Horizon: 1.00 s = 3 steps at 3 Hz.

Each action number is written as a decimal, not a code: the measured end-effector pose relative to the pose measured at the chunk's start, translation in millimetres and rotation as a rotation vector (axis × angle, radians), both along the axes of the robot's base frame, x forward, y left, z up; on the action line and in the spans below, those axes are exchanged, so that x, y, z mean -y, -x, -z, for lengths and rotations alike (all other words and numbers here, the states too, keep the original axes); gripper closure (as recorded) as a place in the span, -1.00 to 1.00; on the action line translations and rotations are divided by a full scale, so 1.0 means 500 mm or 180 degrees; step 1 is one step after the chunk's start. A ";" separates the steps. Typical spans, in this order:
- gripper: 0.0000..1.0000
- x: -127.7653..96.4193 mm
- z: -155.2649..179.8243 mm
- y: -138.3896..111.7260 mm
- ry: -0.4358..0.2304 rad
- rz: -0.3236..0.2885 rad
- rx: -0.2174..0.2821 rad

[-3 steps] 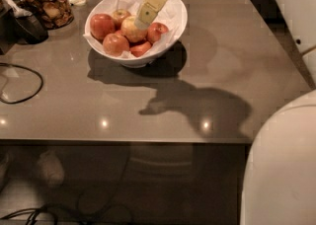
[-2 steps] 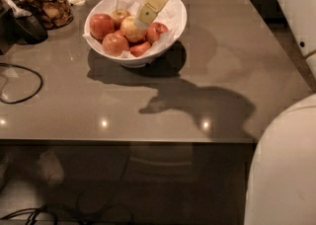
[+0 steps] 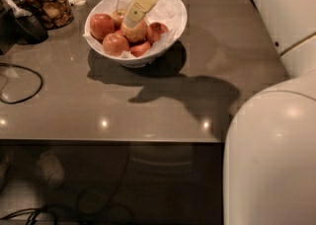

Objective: Pick apple from white bowl

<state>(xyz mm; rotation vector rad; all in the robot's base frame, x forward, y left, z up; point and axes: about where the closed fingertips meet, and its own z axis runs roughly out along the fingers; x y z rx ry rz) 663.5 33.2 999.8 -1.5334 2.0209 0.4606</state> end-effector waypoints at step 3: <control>-0.98 0.020 0.050 -0.053 -0.0049 0.0303 -0.0124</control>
Offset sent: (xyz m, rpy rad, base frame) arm 0.0281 -0.0199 -0.0228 0.0092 0.0404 -0.1213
